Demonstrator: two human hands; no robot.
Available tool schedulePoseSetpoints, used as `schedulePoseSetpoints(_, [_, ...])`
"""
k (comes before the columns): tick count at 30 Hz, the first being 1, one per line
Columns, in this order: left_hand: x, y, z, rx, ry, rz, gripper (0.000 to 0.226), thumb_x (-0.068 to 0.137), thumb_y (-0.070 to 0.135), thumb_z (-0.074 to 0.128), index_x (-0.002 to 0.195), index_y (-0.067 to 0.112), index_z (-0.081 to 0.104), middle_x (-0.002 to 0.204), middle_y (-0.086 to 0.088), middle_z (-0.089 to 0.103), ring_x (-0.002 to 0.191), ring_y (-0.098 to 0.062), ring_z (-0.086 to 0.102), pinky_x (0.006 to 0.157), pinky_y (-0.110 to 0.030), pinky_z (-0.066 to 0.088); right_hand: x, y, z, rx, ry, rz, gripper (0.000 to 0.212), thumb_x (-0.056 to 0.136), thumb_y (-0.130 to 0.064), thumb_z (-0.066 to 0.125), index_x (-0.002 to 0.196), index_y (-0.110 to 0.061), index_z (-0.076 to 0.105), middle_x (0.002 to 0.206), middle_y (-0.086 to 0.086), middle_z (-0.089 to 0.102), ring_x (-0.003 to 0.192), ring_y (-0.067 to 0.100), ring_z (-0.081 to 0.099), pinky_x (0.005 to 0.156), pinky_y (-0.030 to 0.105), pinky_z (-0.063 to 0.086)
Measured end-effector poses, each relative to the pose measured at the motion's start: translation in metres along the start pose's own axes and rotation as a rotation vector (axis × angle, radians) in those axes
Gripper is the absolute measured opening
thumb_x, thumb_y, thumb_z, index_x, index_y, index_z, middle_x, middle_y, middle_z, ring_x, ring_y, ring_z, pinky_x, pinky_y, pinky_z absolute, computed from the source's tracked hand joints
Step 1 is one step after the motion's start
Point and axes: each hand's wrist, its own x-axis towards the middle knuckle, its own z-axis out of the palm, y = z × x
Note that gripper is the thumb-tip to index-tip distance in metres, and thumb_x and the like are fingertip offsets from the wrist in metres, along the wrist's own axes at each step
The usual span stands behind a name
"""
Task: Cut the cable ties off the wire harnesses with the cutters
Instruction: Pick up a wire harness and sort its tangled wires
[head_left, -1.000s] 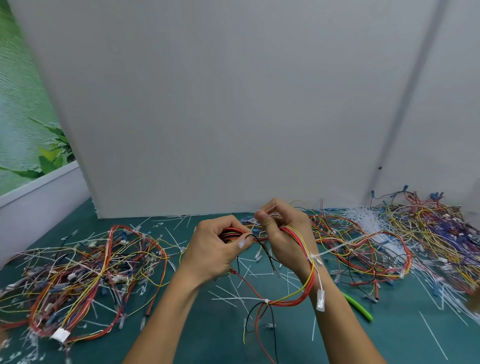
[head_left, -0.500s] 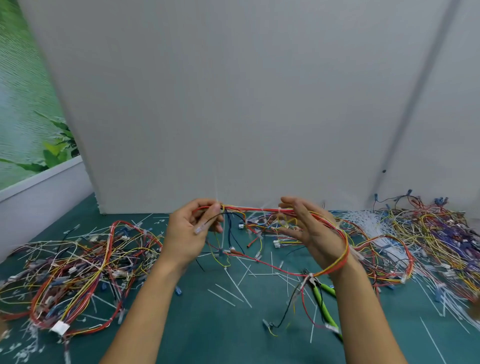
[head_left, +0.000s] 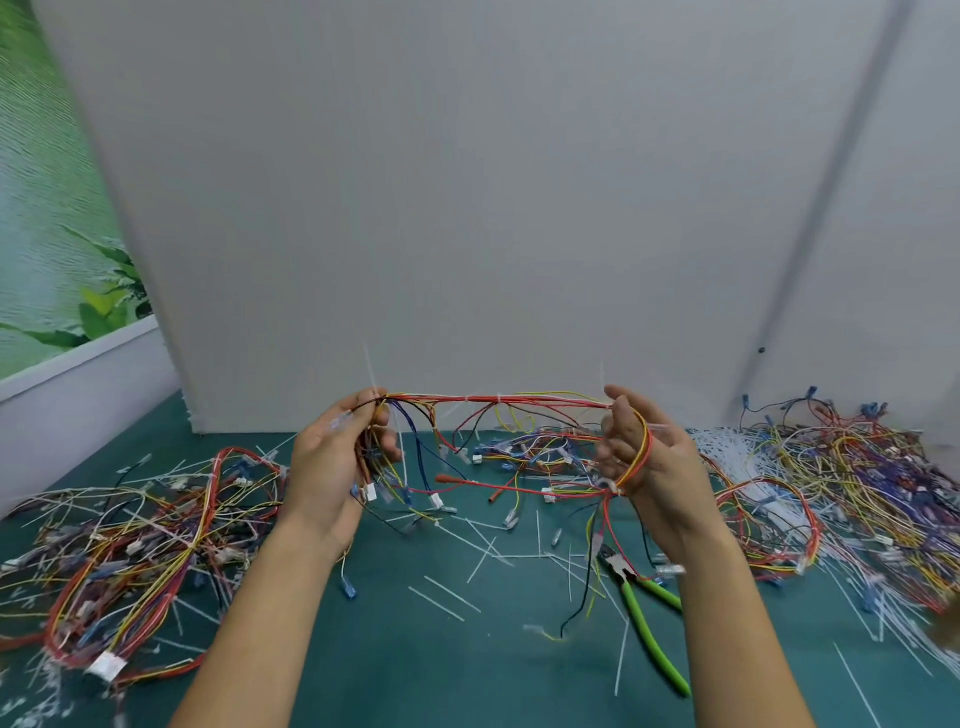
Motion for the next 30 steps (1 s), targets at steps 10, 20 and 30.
schedulePoseSetpoints(10, [-0.005, 0.008, 0.000, 0.075, -0.114, -0.067, 0.023, 0.096, 0.011, 0.060, 0.118, 0.012, 0.064, 0.091, -0.010, 0.069, 0.066, -0.021, 0.061, 0.062, -0.032, 0.056, 0.006, 0.006, 0.010, -0.058, 0.214, 0.265, 0.027, 0.105, -0.017, 0.042, 0.087, -0.009, 0.061, 0.057, 0.002, 0.056, 0.042, 0.014, 0.055, 0.042, 0.021, 0.044])
schedulePoseSetpoints(20, [-0.003, 0.012, -0.004, -0.280, -0.129, -0.122, 0.033, 0.096, 0.016, 0.055, 0.125, 0.008, 0.067, 0.108, -0.010, 0.074, 0.082, -0.018, 0.073, 0.075, -0.029, 0.062, 0.003, 0.001, 0.005, -0.029, -0.028, 0.520, 0.087, 0.098, -0.076, 0.020, 0.109, -0.004, 0.068, 0.074, 0.014, 0.065, 0.057, 0.026, 0.063, 0.054, 0.030, 0.050])
schedulePoseSetpoints(30, [-0.002, 0.017, -0.005, -0.519, -0.045, -0.216, 0.021, 0.099, 0.013, 0.052, 0.114, 0.007, 0.066, 0.104, -0.013, 0.070, 0.078, -0.016, 0.069, 0.069, -0.025, 0.061, 0.003, 0.012, 0.007, -0.478, 0.119, 0.207, 0.027, 0.103, -0.031, 0.060, 0.113, -0.008, 0.069, 0.062, -0.003, 0.056, 0.055, 0.013, 0.055, 0.051, 0.026, 0.048])
